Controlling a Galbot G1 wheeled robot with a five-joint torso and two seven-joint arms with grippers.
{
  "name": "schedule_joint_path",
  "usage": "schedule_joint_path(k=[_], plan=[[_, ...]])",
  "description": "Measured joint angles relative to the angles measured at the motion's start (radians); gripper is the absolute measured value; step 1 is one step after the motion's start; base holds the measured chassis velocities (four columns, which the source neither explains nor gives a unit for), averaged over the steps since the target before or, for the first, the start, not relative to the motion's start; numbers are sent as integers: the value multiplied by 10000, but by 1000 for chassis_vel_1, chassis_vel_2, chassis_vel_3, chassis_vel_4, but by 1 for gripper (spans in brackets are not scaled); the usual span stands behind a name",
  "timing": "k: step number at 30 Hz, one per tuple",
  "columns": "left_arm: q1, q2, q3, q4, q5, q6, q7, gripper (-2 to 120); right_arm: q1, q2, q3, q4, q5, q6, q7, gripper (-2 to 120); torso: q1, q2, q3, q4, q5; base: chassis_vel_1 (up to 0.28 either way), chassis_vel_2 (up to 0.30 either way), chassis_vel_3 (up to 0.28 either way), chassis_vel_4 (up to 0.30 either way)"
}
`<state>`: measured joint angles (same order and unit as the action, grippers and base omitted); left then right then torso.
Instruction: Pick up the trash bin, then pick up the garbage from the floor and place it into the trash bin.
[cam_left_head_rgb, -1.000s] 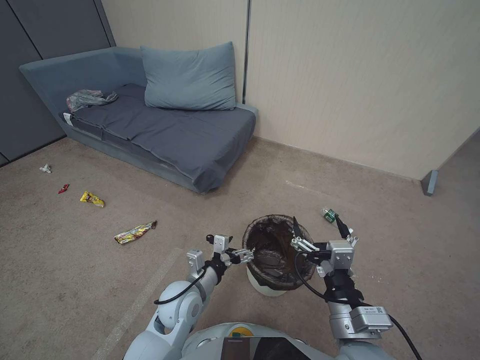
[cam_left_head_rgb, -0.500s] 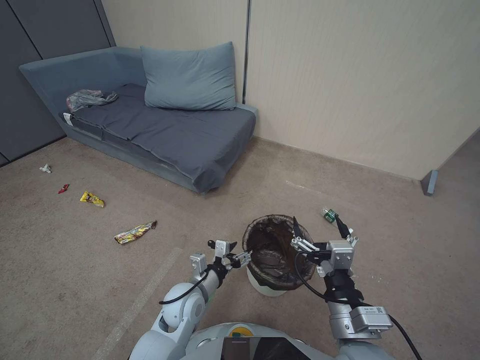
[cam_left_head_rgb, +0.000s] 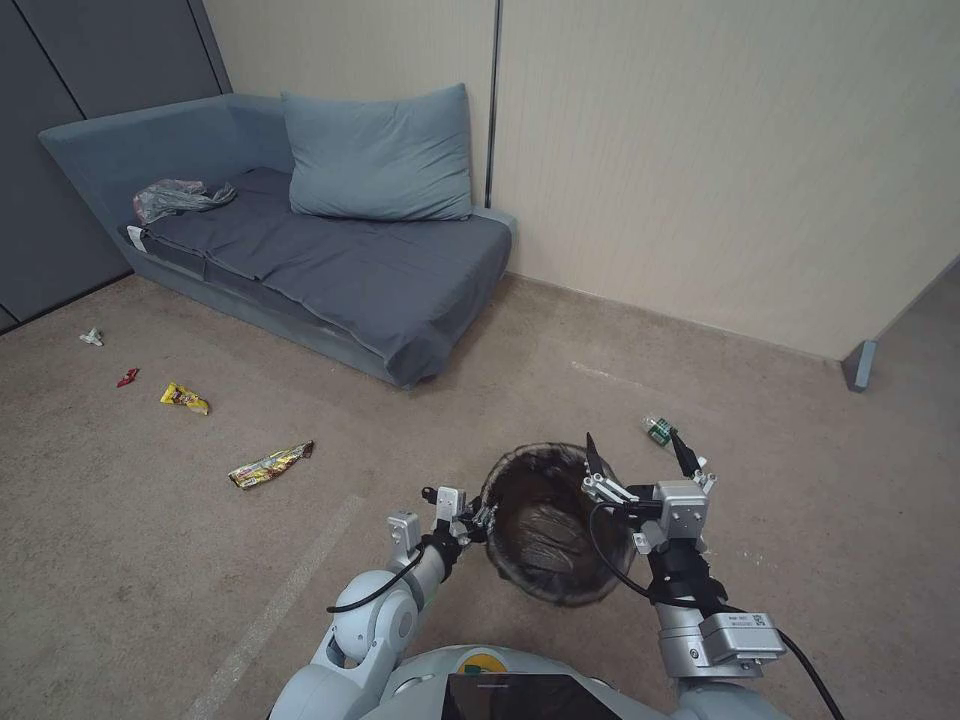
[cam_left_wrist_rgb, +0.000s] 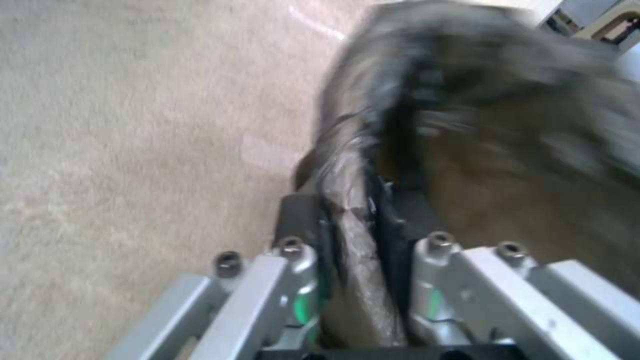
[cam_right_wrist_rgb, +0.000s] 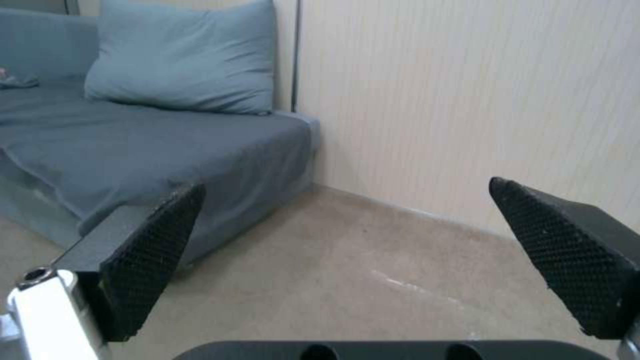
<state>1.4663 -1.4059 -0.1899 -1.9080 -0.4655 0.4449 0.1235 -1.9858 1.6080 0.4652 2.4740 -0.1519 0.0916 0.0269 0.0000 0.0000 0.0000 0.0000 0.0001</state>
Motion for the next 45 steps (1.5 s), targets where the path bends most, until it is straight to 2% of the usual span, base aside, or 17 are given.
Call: schedule_joint_path(k=[2,24,27,35,39,40,43,45], plan=[[45,-25,-7,36,20,-5,1,7,0,0,0,0,0,0,0,100,0,0,0,-1,0,0,0,0,0],[313,-237,-308,106,314,-359,-119,7,0,0,0,1,0,0,0,100,0,0,1,-2,-4,0,0,0,0],[389,-329,-597,-331,555,-346,-363,7,0,0,0,0,0,0,0,100,0,0,1,-2,-2,0,0,0,0],[619,-522,-1117,-1336,1349,-338,-479,7,0,0,0,0,0,0,0,100,0,0,1,0,-2,0,0,0,0],[1130,-789,-1382,-2413,2526,-372,-635,7,0,-1,0,1,0,0,0,100,0,-1,1,-2,-3,0,0,0,0],[1130,-789,-1382,-2413,2526,-372,-635,7,0,-1,0,1,0,0,0,100,0,-1,1,-2,-3,0,0,0,0],[1929,-1136,-1540,-3590,3606,-481,-850,7,0,4,0,0,0,0,2,100,0,0,0,1,0,0,0,0,0],[2067,-1189,-1551,-3777,3774,-519,-894,7,0,-1,0,1,0,0,-1,100,0,0,0,3,-1,0,0,0,0]])
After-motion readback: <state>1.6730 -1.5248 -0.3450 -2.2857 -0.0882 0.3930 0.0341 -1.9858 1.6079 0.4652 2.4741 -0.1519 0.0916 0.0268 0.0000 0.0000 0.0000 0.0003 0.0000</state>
